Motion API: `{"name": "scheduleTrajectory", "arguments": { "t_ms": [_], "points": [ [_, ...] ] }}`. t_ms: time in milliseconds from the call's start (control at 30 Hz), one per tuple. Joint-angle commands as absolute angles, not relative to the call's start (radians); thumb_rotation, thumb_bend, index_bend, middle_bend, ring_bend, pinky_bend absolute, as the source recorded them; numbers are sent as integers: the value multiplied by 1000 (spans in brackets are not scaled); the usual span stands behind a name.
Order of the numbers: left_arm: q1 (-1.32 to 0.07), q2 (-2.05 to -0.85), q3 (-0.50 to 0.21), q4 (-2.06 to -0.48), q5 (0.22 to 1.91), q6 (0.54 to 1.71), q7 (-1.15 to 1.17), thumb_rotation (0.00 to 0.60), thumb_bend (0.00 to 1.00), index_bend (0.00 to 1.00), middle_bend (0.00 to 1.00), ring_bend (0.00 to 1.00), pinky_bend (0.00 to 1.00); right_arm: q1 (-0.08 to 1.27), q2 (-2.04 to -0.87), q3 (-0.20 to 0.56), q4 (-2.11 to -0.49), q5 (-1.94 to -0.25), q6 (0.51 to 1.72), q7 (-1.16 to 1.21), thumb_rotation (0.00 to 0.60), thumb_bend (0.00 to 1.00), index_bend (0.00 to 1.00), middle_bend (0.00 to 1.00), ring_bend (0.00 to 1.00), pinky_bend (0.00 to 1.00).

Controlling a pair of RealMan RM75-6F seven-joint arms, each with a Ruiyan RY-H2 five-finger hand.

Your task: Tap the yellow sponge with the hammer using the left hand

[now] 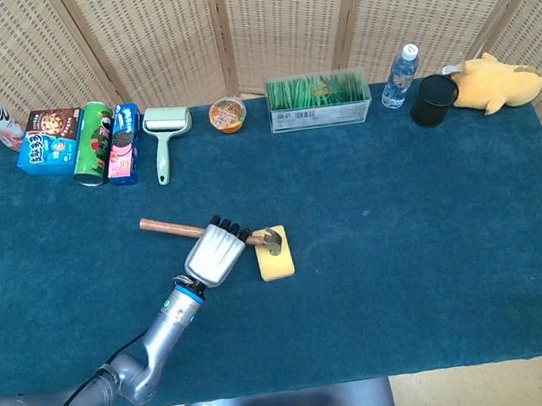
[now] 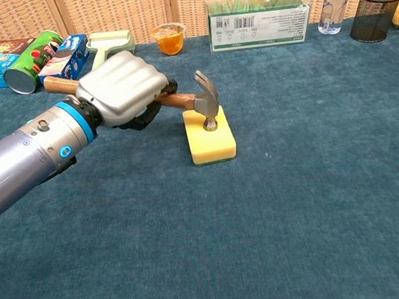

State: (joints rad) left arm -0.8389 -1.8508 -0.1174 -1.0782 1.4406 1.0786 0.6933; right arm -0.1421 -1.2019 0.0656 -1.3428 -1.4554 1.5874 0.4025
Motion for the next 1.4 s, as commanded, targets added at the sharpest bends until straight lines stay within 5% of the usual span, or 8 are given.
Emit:
{"name": "scheduleTrajectory", "arguments": {
  "t_ms": [33, 267, 433, 1033, 1400],
  "points": [
    [-849, -1883, -98, -1049, 1442, 1050, 769, 600, 555, 640, 849, 826, 812, -144, -1201, 69, -1340, -1452, 1591, 406, 600, 221, 570, 612, 520, 363],
    [-806, -1882, -227, -1176, 1347, 1125, 558, 600, 542, 640, 848, 826, 812, -145, -1199, 68, -1345, -1459, 1597, 399, 600, 222, 570, 612, 520, 363],
    [-787, -1829, -246, -1236, 1359, 1171, 507, 600, 536, 641, 849, 826, 813, -141, -1199, 67, -1355, -1463, 1594, 385, 600, 221, 570, 612, 520, 364],
    [-596, -1558, -128, -1387, 1341, 1216, 340, 600, 532, 640, 848, 826, 812, -102, -1198, 64, -1395, -1484, 1555, 328, 600, 220, 570, 612, 520, 364],
    [-578, -1549, -108, -1339, 1287, 1137, 308, 600, 434, 634, 779, 765, 761, -101, -1191, 61, -1419, -1477, 1555, 303, 600, 220, 570, 612, 520, 364]
  ]
}}
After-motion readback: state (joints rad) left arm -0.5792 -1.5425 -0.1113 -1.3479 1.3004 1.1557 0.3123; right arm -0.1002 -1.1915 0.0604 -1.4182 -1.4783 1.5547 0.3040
